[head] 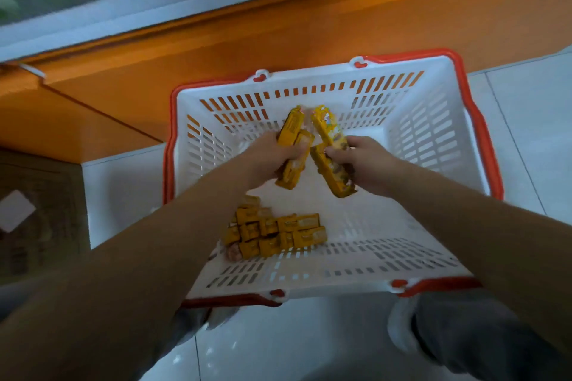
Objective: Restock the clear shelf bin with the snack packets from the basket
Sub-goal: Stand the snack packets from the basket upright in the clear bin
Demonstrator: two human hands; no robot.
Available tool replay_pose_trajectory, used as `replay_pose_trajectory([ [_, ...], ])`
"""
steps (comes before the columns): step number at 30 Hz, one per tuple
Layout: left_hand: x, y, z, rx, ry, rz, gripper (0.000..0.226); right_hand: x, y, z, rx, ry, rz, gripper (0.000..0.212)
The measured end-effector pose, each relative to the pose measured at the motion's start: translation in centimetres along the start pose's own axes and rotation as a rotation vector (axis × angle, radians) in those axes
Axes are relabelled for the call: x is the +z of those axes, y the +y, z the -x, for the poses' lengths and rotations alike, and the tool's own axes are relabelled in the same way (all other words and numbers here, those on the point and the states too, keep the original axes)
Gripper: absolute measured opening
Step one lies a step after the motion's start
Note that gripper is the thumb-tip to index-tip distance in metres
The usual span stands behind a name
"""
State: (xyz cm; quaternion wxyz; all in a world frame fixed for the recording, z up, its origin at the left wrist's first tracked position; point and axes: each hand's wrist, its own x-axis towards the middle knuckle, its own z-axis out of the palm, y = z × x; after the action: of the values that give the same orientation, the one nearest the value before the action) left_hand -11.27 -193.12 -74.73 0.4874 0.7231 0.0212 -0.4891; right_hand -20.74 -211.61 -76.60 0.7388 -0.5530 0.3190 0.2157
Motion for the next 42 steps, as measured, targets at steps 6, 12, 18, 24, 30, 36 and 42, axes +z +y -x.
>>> replay_pose_trajectory([
  [6,0.4,6.6,7.3,0.073,0.006,0.255,0.018,2.7,-7.6,6.9,-0.186,0.040,-0.195,0.018],
  [12,1.0,12.9,16.8,0.326,0.180,0.238,0.035,6.9,-14.9,15.7,-0.354,0.036,-0.197,0.048],
  [18,-0.9,16.6,23.9,0.494,0.263,0.188,0.048,9.8,-20.1,21.8,-0.550,-0.019,0.024,0.033],
  [24,-1.9,18.8,25.4,0.562,0.307,0.201,0.059,10.8,-23.1,22.4,-0.599,0.022,0.017,0.033],
  [30,-4.7,20.8,23.9,0.571,0.472,0.185,0.051,9.4,-27.7,20.5,-0.879,0.205,0.168,0.011],
  [36,-7.8,21.4,23.3,0.559,0.575,0.212,0.050,6.7,-33.3,17.5,-1.109,0.372,0.655,0.047],
  [42,-8.6,21.4,22.7,0.533,0.580,0.200,0.050,5.1,-33.1,12.8,-1.045,0.559,1.338,0.034],
])
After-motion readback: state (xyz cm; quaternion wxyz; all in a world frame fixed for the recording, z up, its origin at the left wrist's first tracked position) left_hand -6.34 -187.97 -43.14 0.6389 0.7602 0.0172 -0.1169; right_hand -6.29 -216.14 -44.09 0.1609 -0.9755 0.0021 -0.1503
